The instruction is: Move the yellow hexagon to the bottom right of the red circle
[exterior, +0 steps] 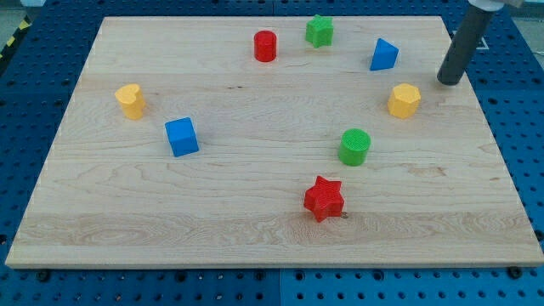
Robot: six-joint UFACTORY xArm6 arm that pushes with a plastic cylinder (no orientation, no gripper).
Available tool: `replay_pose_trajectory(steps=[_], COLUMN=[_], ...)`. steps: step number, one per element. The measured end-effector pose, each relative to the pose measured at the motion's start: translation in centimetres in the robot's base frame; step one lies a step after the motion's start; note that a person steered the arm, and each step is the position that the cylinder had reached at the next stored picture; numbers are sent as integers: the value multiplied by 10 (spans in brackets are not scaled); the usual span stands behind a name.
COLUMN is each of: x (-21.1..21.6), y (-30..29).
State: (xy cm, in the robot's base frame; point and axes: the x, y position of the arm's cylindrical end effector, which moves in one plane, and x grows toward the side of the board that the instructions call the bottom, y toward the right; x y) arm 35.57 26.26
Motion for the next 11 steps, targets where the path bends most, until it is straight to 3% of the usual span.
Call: replay_pose_trajectory(steps=[1, 2, 6, 11], x=[17, 70, 48, 11], y=[-1, -14, -78, -239])
